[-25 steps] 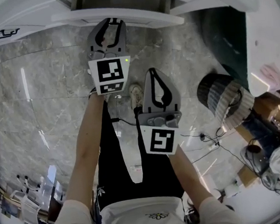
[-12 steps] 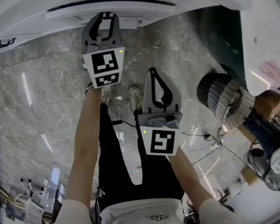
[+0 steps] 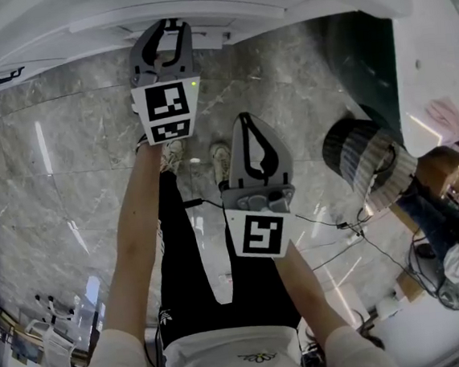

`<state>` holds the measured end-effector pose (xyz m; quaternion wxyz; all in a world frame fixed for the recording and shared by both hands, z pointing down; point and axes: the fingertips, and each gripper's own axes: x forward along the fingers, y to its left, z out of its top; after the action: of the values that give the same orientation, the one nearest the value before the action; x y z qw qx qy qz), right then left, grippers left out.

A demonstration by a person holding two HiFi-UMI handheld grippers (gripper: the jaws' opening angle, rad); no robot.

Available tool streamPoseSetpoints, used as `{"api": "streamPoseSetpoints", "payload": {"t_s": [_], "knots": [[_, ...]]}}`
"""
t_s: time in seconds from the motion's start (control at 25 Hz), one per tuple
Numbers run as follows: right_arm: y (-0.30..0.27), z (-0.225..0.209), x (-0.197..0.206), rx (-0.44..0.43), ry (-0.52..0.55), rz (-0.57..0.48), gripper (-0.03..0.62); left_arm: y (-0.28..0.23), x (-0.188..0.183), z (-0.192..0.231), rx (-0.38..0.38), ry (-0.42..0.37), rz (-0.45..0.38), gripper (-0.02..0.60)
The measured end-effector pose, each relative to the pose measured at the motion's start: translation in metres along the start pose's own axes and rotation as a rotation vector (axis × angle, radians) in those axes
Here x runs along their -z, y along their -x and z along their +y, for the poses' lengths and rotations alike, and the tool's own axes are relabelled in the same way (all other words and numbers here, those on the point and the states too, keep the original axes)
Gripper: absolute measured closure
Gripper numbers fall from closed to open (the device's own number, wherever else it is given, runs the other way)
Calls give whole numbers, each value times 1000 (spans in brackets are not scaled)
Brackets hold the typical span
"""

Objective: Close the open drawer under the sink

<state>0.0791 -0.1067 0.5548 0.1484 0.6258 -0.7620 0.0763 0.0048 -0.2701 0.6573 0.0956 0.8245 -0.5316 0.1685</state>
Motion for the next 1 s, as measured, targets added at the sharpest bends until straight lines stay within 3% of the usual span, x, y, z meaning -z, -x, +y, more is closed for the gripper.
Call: {"api": "streamPoseSetpoints", "payload": {"t_s": [0.52, 0.92, 1.0], "knots": [[-8, -2, -5, 7, -4, -11, 565, -1, -1, -1, 13, 5, -10, 439], [-1, 8, -8, -9, -9, -19, 565, -2, -1, -3, 35, 97, 0, 436], [0, 10, -11, -10, -15, -28, 565, -1, -1, -6, 60, 99, 8, 401]]}}
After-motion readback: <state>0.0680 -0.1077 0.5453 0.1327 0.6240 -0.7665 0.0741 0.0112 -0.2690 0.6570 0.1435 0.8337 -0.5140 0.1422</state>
